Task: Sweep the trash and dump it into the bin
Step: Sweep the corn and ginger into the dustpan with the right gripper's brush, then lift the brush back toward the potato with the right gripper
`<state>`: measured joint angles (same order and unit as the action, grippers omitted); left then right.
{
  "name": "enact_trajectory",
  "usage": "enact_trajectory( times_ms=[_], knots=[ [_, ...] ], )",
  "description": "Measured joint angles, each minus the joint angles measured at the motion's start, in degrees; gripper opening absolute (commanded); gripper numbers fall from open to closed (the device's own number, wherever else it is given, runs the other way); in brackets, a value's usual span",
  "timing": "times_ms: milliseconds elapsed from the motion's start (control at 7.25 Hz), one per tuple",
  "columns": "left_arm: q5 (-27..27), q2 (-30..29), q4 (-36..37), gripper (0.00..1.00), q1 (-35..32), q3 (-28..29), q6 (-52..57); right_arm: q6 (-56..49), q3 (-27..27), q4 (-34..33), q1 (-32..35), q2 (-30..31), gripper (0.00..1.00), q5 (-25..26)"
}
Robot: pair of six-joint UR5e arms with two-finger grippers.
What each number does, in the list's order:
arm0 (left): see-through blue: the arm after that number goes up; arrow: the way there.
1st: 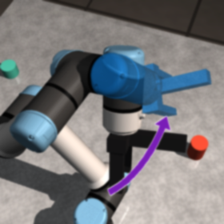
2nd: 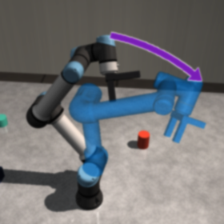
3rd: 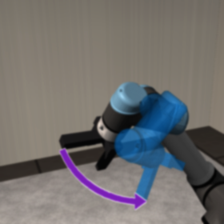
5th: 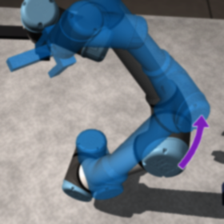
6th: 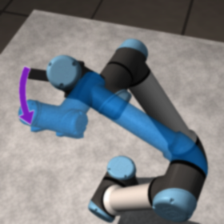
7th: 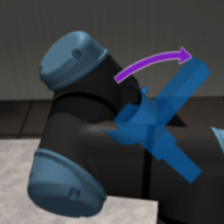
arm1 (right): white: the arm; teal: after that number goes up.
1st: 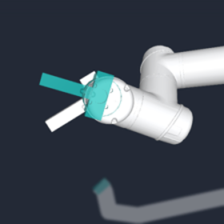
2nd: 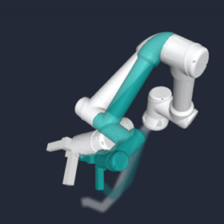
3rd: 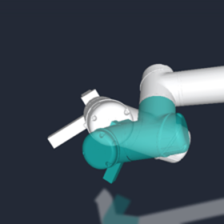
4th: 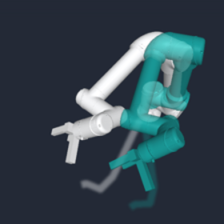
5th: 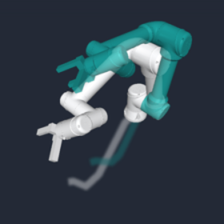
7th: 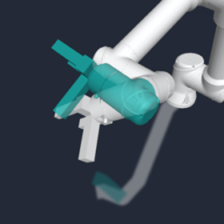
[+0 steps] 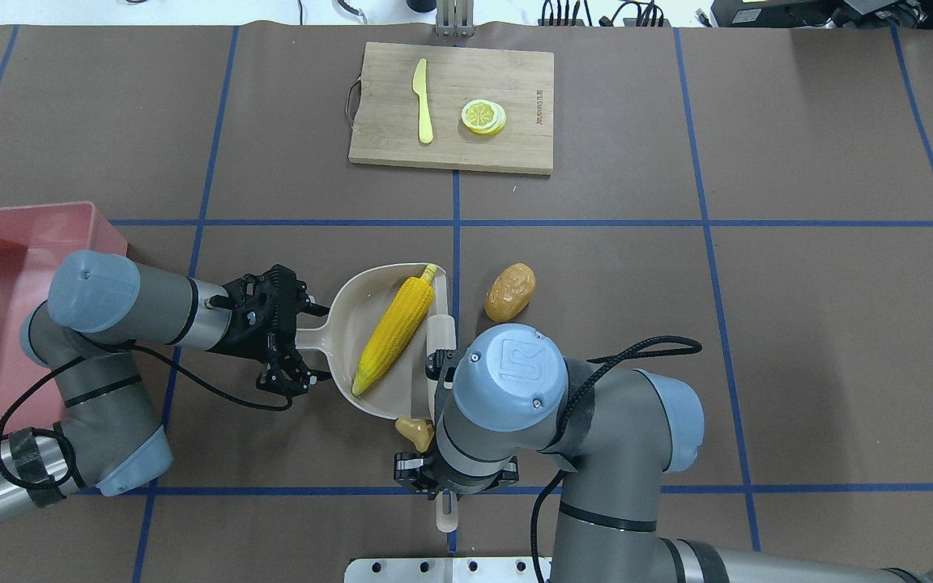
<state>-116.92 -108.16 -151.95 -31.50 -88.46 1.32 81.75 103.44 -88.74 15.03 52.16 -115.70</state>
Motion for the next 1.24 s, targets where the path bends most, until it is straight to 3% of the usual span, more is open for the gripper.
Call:
enact_trajectory(
  times_ms=[690,966,1241],
  knots=[
    [0.03,0.05,-0.04,0.97,0.09,-0.04,0.0,-1.17,-1.42,-4.43,4.46,-4.14,0.0,-3.25],
    [0.03,0.06,-0.17,0.97,0.12,-0.05,0.0,-5.49,1.81,-10.66,9.13,-2.71,0.0,-4.95],
    [0.03,0.06,-0.26,0.97,0.18,-0.11,-0.05,-8.96,6.0,-13.63,14.46,2.55,0.0,-5.27]
  ],
)
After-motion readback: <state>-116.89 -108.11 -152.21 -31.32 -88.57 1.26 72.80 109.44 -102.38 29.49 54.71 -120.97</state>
